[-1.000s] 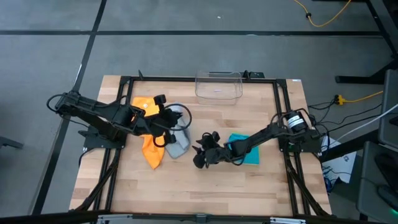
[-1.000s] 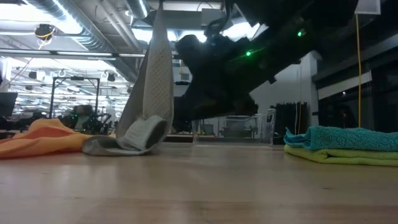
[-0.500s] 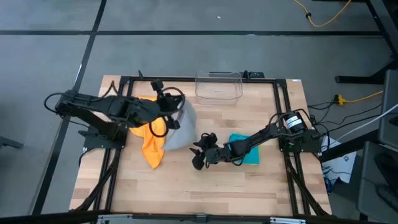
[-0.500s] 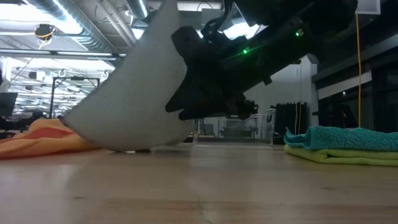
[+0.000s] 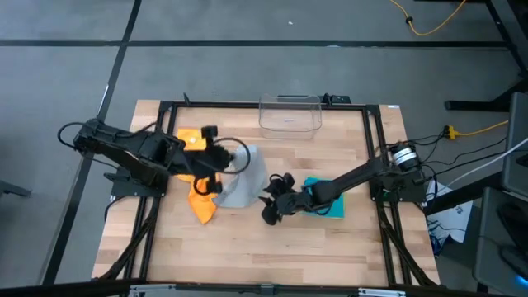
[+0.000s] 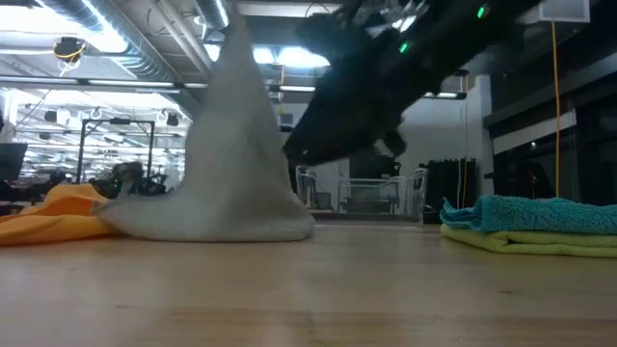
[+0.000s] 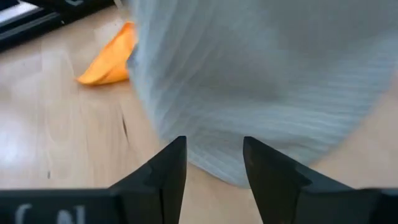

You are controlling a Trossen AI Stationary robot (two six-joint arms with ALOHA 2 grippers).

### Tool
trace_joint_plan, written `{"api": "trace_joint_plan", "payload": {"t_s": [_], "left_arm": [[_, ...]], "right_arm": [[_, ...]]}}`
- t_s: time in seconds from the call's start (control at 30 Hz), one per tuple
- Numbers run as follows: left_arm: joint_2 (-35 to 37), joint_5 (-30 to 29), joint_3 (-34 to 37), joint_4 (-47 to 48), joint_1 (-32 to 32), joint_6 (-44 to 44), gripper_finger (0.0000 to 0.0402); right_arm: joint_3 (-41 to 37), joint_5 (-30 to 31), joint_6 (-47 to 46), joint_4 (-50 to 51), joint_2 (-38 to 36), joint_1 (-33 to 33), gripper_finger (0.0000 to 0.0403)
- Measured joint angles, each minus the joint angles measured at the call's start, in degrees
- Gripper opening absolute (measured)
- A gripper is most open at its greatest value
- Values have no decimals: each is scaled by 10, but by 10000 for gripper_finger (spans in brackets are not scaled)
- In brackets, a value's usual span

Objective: Fold microfiber towels
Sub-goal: Fold the gray microfiber towel

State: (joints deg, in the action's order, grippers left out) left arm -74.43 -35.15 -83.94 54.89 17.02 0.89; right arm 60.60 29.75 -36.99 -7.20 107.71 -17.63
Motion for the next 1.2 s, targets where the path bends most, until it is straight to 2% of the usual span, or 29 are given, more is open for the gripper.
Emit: {"api": "trace_joint_plan", "payload": {"t_s": [0.13,0.23,0.33,0.47,0.6,0.7,0.8,0.97,1.03,1.13,1.2], "left_arm": [[0,129,29,22,29,68,0],[-2,233,69,-13,57,99,0],[-4,291,129,-65,91,115,0],[-3,371,229,-194,137,117,0],[-4,421,337,-396,179,116,0],[-4,406,405,-531,200,111,0],[-4,354,449,-604,205,109,0],[-3,194,462,-621,179,82,0],[-3,149,459,-618,159,58,0],[-3,136,442,-620,125,10,0],[-3,136,427,-619,101,-18,0]], "right_arm": [[0,5,15,92,-67,-2,161],[0,6,28,131,-104,-2,161],[0,16,34,140,-123,0,161],[0,16,59,143,-128,7,161],[0,1,60,151,-128,19,161],[0,-19,60,150,-126,26,161],[0,-48,58,143,-126,29,161],[0,-160,101,81,-123,24,161],[0,-199,129,60,-121,15,161],[1,-202,153,31,-122,-5,161],[1,-167,152,30,-122,-16,161]]}}
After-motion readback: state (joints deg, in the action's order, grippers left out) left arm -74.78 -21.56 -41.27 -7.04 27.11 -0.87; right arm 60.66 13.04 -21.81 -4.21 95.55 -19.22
